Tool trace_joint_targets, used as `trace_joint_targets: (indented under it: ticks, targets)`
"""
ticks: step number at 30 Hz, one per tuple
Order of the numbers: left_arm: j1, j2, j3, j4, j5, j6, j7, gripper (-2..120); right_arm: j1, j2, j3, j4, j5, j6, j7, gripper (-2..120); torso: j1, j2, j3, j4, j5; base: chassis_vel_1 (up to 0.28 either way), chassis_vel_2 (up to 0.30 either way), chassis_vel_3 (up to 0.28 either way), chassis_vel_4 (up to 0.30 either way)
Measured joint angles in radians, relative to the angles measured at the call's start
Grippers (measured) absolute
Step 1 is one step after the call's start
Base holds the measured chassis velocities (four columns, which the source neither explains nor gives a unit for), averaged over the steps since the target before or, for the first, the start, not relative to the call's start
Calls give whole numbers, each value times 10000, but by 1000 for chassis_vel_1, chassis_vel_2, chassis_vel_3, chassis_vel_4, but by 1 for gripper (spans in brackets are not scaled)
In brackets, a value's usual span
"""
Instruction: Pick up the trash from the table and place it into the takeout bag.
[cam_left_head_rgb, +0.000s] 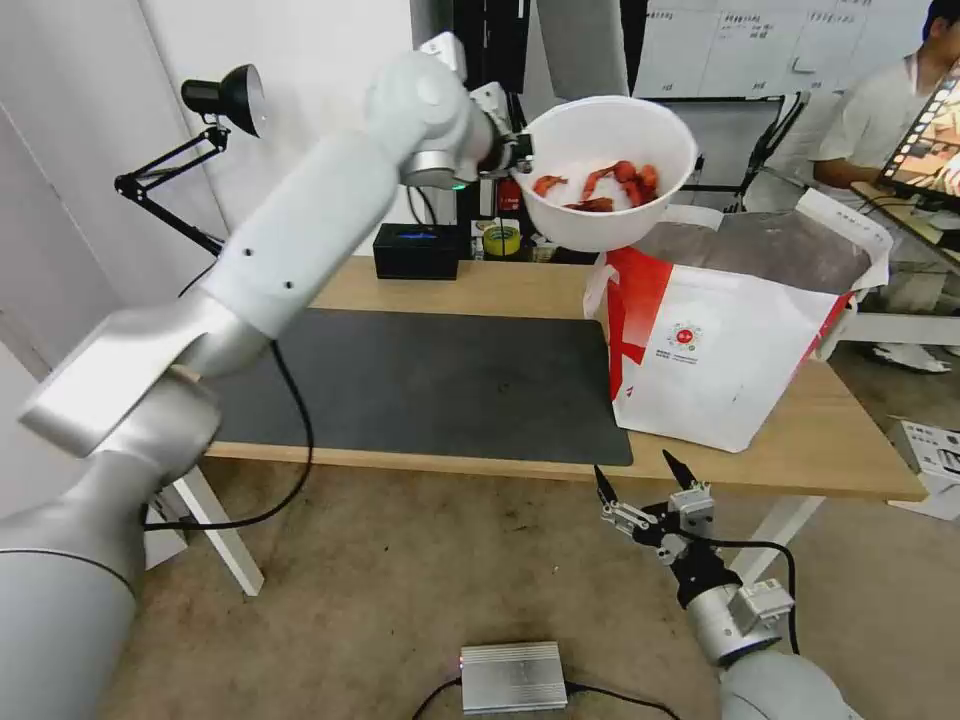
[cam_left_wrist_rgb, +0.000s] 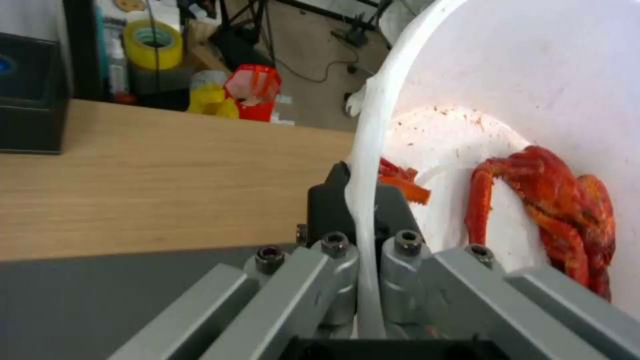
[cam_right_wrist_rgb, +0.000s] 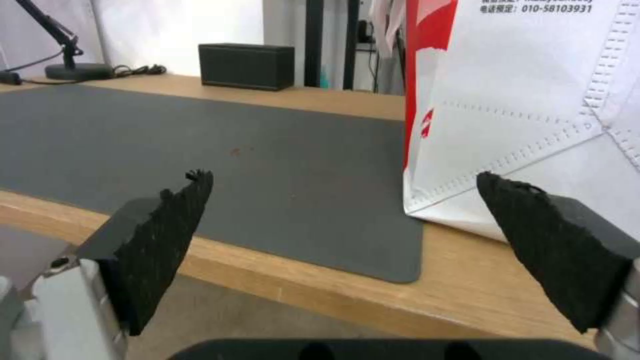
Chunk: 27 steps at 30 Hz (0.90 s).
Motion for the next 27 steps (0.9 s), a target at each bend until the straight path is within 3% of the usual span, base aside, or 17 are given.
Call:
trace_joint_targets:
  ticks: [11, 27]
  targets:
    - [-62, -1969, -615, 1286, 898, -399, -59, 0, 0, 0, 0, 0, 0, 0, -1, 100, -1, 0, -2, -5, 3, 0, 0, 0, 0]
    - [803, -1993, 620, 1001, 1935, -1746, -89, 0, 0, 0, 0, 0, 0, 0, -1, 100, -1, 1, -1, 1, -2, 0, 0, 0, 0]
